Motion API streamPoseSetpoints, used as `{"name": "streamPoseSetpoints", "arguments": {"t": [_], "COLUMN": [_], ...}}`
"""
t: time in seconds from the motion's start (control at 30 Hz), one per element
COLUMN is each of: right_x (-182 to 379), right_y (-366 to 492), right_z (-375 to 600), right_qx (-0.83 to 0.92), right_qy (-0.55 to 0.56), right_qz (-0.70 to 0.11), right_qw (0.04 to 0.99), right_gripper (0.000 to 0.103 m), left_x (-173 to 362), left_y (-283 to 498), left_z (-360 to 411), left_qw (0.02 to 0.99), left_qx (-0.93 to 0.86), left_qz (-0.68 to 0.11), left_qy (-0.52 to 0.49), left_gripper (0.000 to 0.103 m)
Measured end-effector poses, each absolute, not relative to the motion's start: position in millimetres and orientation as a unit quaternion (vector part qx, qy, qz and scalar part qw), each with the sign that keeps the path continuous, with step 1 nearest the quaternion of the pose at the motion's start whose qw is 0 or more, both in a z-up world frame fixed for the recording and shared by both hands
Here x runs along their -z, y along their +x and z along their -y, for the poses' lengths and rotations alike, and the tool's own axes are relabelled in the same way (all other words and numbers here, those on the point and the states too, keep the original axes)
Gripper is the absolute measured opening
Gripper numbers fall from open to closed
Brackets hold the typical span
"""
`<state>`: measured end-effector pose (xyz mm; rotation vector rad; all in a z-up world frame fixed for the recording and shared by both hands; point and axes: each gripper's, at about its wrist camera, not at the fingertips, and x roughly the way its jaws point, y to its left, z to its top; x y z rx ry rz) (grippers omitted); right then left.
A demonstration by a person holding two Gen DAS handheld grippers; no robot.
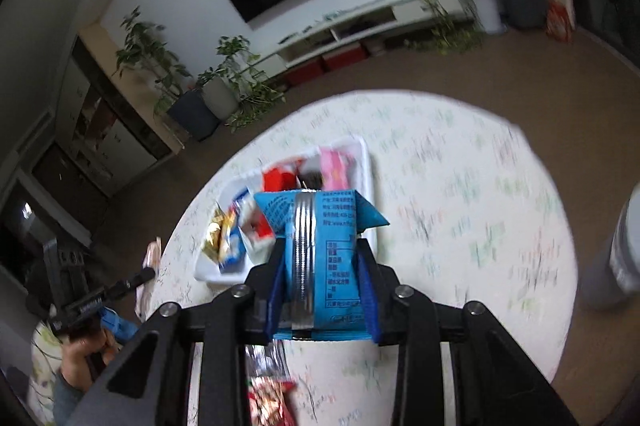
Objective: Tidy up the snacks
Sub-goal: 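Lower both held packs into the white tray and open both tools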
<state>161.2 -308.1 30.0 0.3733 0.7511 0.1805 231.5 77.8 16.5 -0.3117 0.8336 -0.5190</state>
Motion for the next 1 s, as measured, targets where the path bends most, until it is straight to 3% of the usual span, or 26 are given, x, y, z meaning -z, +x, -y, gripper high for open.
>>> {"name": "streamPoseSetpoints", "arguments": {"t": [0.23, 0.57, 0.87, 0.9, 0.97, 1.0], "right_x": [-69, 24, 40, 40, 40, 40], "right_y": [236, 296, 298, 297, 295, 294], "right_z": [261, 239, 240, 240, 238, 238], "right_qx": [-0.107, -0.049, -0.044, -0.044, -0.044, -0.045], "right_qy": [0.118, 0.069, 0.049, 0.047, 0.046, 0.044], "right_qz": [-0.363, -0.449, -0.440, -0.438, -0.436, -0.437], "right_qw": [0.918, 0.890, 0.895, 0.896, 0.898, 0.897], "right_gripper": [0.035, 0.035, 0.043, 0.044, 0.046, 0.052], "left_x": [-36, 40, 53, 54, 55, 54], "left_y": [302, 337, 350, 350, 351, 350], "left_z": [-47, -7, 9, 10, 10, 11], "left_qw": [0.872, 0.855, 0.867, 0.869, 0.874, 0.877], "left_qx": [0.244, 0.214, 0.196, 0.192, 0.179, 0.180], "left_qz": [-0.400, -0.461, -0.452, -0.450, -0.447, -0.441], "left_qy": [-0.144, -0.107, -0.076, -0.071, -0.062, -0.061], "left_gripper": [0.025, 0.025, 0.027, 0.028, 0.046, 0.068]}}
